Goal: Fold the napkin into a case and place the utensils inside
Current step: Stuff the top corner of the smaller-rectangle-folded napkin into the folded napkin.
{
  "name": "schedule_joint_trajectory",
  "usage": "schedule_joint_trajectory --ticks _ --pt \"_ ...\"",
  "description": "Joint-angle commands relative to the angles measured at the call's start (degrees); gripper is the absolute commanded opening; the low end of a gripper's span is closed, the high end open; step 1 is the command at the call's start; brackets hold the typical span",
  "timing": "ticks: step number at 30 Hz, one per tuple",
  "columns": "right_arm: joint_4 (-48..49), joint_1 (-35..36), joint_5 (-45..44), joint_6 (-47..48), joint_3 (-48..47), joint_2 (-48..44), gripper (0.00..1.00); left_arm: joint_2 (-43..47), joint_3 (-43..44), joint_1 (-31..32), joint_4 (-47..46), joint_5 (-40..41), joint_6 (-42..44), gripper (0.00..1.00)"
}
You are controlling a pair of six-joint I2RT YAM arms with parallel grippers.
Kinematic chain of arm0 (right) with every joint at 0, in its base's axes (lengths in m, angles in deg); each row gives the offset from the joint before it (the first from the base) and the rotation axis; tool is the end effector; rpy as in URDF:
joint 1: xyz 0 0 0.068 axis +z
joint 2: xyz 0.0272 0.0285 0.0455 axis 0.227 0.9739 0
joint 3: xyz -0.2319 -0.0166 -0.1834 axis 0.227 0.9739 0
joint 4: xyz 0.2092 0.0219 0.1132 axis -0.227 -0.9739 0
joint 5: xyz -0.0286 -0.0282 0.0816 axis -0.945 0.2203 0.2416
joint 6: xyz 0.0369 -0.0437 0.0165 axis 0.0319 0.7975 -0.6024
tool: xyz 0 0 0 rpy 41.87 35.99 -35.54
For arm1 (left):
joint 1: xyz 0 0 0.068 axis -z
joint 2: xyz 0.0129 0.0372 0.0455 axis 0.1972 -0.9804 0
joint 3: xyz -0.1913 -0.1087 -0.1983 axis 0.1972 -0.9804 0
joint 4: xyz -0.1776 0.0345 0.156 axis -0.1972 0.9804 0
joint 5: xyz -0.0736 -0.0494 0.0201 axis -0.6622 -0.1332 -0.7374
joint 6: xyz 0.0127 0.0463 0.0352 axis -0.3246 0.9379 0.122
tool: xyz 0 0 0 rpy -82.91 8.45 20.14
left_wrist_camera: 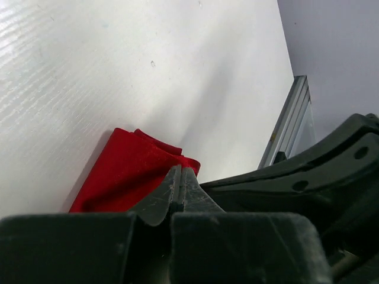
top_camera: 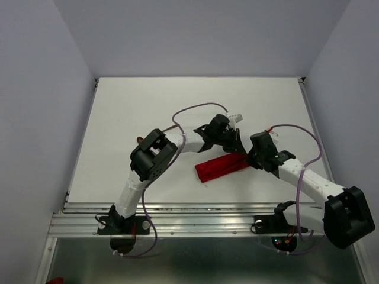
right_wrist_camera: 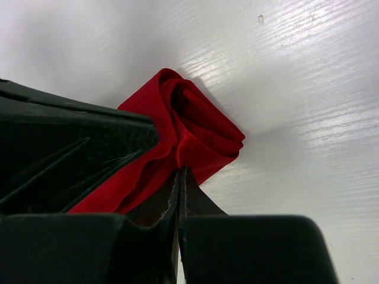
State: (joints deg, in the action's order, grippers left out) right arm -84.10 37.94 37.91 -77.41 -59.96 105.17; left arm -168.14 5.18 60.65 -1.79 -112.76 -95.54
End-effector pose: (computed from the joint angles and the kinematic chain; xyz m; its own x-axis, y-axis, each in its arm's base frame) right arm 0.1778 0.0708 0.2212 -0.6967 0.4683 -0.5434 0.3492 0.8831 0.3134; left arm 0.3020 -0.3874 0.2060 -0.8089 0.1314 -0.5731 0.5817 0.3206 -0.7475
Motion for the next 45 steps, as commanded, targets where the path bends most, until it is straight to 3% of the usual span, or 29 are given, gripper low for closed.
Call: schedule_joint_trajectory --ticks 1,10,23,36,45 --pt "1.4 0.2 -0.7 -0.6 -0.3 0.5 0.01 -1.6 2.2 1.9 -1.1 -1.2 0.8 0.0" --pt "1.6 0.2 -1.4 -1.4 0.0 0.4 0.01 -0.5 -6.0 2.6 -6.1 -1.8 -0.5 0.0" --pt "1.4 0.2 -2.3 -2.0 0.0 0.3 0.01 0.4 -8.0 2.6 -7.5 -3.9 -0.5 0.0" --pt "1.7 0.2 -1.4 -1.3 0.2 0.5 0.01 10.9 -12.1 -0.2 -7.8 -5.4 -0.8 0.0" --pt "1.7 0.2 -1.2 -0.8 0.0 0.1 0.01 5.9 -9.5 -1.2 -6.7 -4.2 0.2 0.0"
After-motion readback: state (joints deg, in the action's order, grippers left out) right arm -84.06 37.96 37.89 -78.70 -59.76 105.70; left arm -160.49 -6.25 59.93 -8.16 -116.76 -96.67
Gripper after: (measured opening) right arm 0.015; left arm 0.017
